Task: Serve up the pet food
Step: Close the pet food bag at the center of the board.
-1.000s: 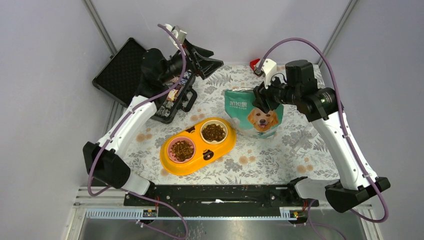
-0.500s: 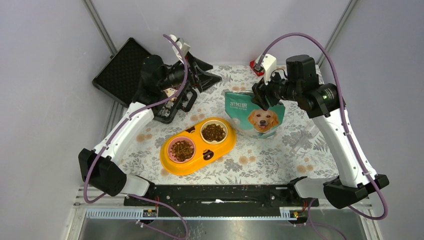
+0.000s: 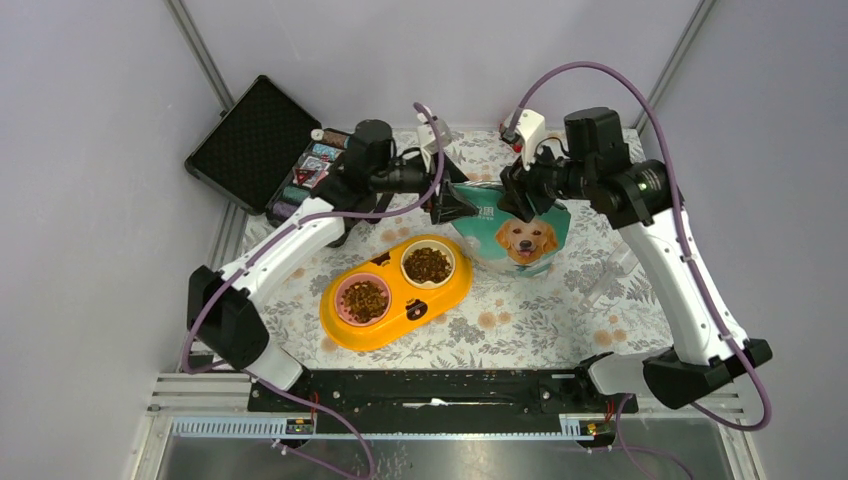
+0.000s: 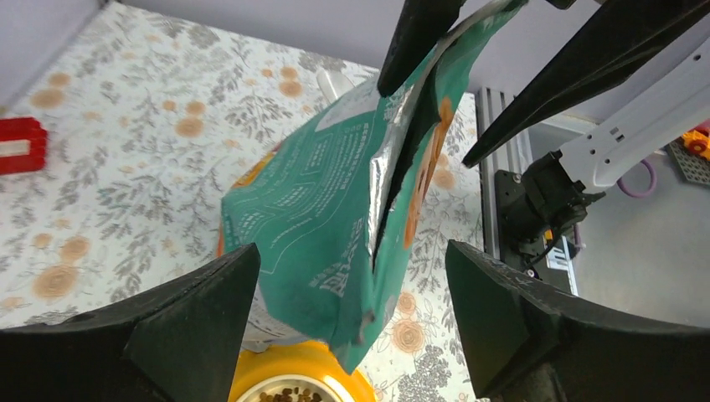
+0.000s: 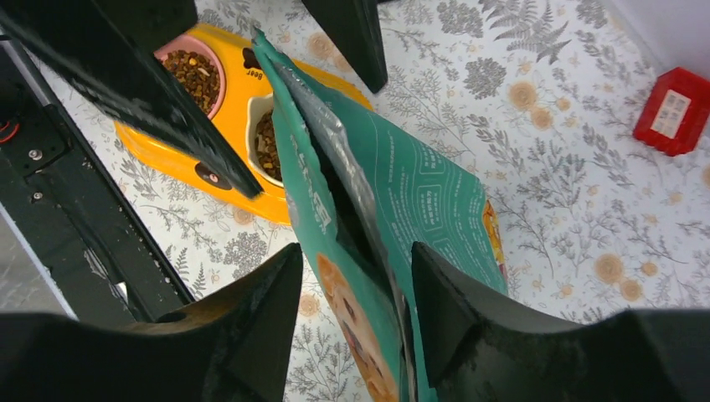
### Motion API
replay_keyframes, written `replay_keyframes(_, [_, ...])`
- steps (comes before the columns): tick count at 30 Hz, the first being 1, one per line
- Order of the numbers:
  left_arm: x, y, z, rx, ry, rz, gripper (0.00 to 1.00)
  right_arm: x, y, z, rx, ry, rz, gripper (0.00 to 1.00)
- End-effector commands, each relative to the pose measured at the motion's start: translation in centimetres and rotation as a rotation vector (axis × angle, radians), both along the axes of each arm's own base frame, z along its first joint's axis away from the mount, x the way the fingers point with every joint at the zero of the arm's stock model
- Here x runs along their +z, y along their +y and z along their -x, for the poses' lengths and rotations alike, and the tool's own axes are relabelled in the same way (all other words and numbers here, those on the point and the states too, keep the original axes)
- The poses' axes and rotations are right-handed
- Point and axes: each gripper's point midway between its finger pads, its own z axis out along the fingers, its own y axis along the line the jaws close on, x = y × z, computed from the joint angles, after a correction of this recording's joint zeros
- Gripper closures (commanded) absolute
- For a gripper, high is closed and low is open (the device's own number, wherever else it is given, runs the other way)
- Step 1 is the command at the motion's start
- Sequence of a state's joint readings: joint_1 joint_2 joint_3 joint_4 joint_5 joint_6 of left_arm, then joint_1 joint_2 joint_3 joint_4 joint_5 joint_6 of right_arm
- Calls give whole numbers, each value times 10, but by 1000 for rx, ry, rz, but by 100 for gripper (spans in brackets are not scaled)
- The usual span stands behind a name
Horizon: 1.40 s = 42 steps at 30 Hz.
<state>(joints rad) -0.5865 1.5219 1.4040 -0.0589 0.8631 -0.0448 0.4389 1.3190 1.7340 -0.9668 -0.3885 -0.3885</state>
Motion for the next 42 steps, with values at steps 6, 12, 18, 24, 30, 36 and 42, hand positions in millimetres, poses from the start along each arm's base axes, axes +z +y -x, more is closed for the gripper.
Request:
replay_keyframes(6, [19, -24, 3, -76, -46, 34, 51, 2, 13, -3, 33, 32, -19, 82])
replay_keyframes(12, [22, -24, 0, -47, -47, 43, 100, 4, 5, -9, -23, -19, -8, 100])
replay_keyframes(18, [30, -21, 0, -30, -79, 71, 79, 16, 7, -3, 9, -61, -40, 79])
replay_keyframes(24, [43, -26, 0, -47, -48, 106, 47, 11, 17, -11, -1, -14, -57, 54])
replay_keyframes(30, [46, -29, 4, -78, -23, 128, 100, 12, 21, -14, -8, -6, -83, 100])
replay_keyframes(36, [53, -22, 3, -35, -71, 153, 69, 22, 13, -18, -66, -78, -98, 72])
replay_keyframes(42, [71, -16, -14, 41, 41, 184, 1, 54, -14, -25, -265, -171, -138, 0])
